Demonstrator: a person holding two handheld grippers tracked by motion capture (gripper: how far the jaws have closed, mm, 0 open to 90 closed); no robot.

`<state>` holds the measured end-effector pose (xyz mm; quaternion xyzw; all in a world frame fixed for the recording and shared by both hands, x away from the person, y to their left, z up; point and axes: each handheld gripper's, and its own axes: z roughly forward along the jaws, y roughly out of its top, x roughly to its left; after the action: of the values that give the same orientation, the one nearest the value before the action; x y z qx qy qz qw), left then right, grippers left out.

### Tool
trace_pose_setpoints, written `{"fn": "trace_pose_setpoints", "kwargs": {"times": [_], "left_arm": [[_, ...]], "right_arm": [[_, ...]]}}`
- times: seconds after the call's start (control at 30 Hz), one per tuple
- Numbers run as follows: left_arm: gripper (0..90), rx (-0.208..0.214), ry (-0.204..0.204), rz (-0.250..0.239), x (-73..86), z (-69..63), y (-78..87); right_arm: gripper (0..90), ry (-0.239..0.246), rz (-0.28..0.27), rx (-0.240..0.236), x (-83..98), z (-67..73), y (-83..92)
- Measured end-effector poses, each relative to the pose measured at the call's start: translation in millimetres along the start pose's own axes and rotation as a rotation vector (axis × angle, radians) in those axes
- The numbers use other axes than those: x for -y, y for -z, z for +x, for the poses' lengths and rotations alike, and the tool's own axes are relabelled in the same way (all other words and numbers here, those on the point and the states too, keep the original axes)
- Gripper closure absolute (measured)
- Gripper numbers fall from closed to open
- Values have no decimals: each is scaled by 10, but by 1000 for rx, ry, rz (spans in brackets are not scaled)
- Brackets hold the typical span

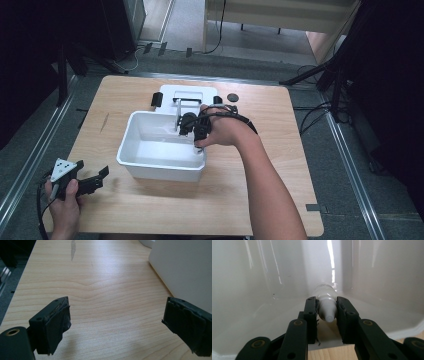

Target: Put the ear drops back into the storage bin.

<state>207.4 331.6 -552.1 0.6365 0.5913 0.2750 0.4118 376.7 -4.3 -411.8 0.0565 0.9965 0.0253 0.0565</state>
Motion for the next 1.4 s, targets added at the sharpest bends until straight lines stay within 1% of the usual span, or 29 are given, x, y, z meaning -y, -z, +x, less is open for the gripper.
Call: {"fn": "trace_pose_setpoints", "kwargs": {"times": [0.17,0.23,0.33,0.4,0.57,0.7,0.73,0.83,0.9,1.0,1.03,1.07,1.1,1.17,1.2,1.23,1.27,1.3,1.37,1.4], "left_arm": [[79,-1,1,0,1,-3,0],[79,-1,-3,2,0,-2,1],[79,-2,-5,2,0,-3,1],[79,-1,-5,2,0,-3,1],[79,0,-4,2,0,-1,1],[79,0,-4,3,0,-1,1],[79,0,-3,2,0,-1,2],[79,0,-2,3,0,0,2],[79,1,-2,2,0,1,2],[79,0,-2,3,0,0,2],[79,0,-2,3,0,0,2],[79,0,-3,3,0,-1,2],[79,0,-3,2,1,-1,2],[79,0,-3,2,1,-1,2],[79,0,-4,2,0,-1,2],[79,0,-4,2,0,-1,1],[79,-1,-4,3,0,-2,2],[79,-1,-4,2,0,-2,2],[79,-1,-4,2,0,-2,1],[79,0,-4,2,0,-2,1]], "right_arm": [[716,-9,25,-13,-27,9,-73],[716,-3,24,-13,-29,4,-86],[716,-19,31,-26,-37,1,-158],[715,-19,36,-28,-43,1,-192],[716,-25,54,-7,-68,3,-240],[704,-23,58,2,-72,-6,-249],[692,-34,59,6,-77,-9,-257],[704,-42,66,11,-84,-9,-260],[700,-46,62,12,-84,-14,-264],[649,-57,40,-8,-57,-20,-261],[649,-57,40,-8,-57,-20,-261],[590,-60,22,-23,-37,-22,-256],[563,-62,17,-25,-31,-20,-246],[488,-59,-8,-3,-18,-7,-231],[464,-56,-14,3,-13,-7,-211],[436,-73,-23,6,-6,5,-187],[420,-65,-39,12,1,1,-161],[404,-71,-50,7,9,2,-140],[338,-89,-72,-8,30,9,-73],[299,-85,-90,6,44,7,-42]]}}
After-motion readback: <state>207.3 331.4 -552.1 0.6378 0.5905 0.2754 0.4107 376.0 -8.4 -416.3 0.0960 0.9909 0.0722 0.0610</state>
